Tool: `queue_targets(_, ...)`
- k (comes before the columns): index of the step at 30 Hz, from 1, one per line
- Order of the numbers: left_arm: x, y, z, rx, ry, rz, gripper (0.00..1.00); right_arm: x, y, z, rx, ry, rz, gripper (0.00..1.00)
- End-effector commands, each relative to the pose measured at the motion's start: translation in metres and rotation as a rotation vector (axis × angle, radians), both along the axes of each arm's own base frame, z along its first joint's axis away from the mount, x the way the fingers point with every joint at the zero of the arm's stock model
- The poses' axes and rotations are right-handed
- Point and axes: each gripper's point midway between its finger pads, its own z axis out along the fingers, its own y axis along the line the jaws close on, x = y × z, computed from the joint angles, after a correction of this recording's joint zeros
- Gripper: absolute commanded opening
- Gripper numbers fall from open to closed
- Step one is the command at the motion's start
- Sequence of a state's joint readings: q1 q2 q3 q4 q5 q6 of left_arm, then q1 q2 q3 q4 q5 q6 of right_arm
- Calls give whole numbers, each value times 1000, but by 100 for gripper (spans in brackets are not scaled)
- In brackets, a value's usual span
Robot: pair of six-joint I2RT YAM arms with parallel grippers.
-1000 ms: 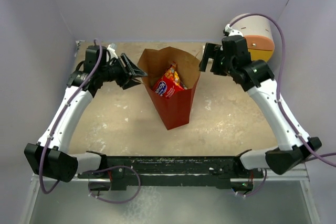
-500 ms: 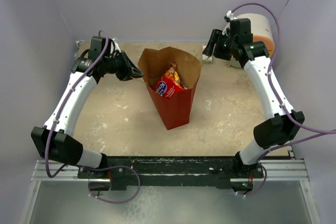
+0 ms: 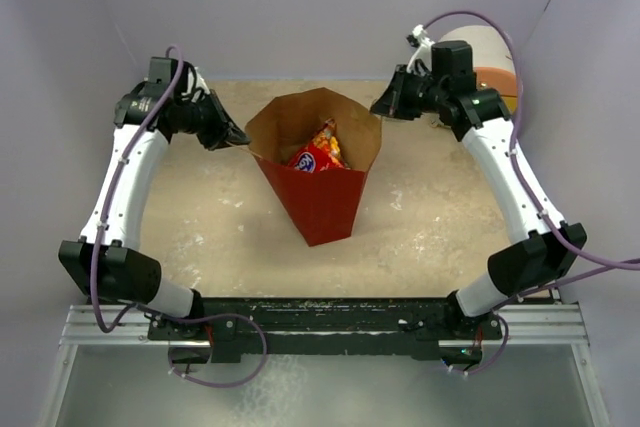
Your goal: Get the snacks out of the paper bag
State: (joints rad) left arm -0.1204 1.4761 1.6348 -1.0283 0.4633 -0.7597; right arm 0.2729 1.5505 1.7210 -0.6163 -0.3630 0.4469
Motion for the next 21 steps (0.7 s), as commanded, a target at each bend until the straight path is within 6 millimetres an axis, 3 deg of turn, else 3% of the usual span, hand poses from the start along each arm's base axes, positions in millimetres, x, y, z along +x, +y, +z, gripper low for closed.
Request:
queue_targets(1, 6, 34, 47, 76, -162, 31, 0, -32, 59, 38, 110, -80, 160, 3)
queue_targets(5, 9, 57, 65, 181, -207, 80, 0, -56, 106, 50, 195, -66, 268, 3)
queue_targets(9, 15, 59, 83, 189, -264, 84, 0, -79, 136, 51, 267, -38, 358, 4)
queue_targets(12, 20, 50, 82, 148, -279, 34, 0, -89, 134, 37, 298, -5, 354, 4)
queue_targets(16, 21, 31, 69, 54, -252, -41, 0, -102, 120, -6, 245, 72, 310, 4)
queue_targets(17, 19, 23, 64, 21, -241, -65, 0, -107, 115, -23, 221, 101, 304, 4)
queue_targets(21, 9, -11, 66, -28, -263, -158, 0, -126, 98, -50, 158, 145, 301, 5)
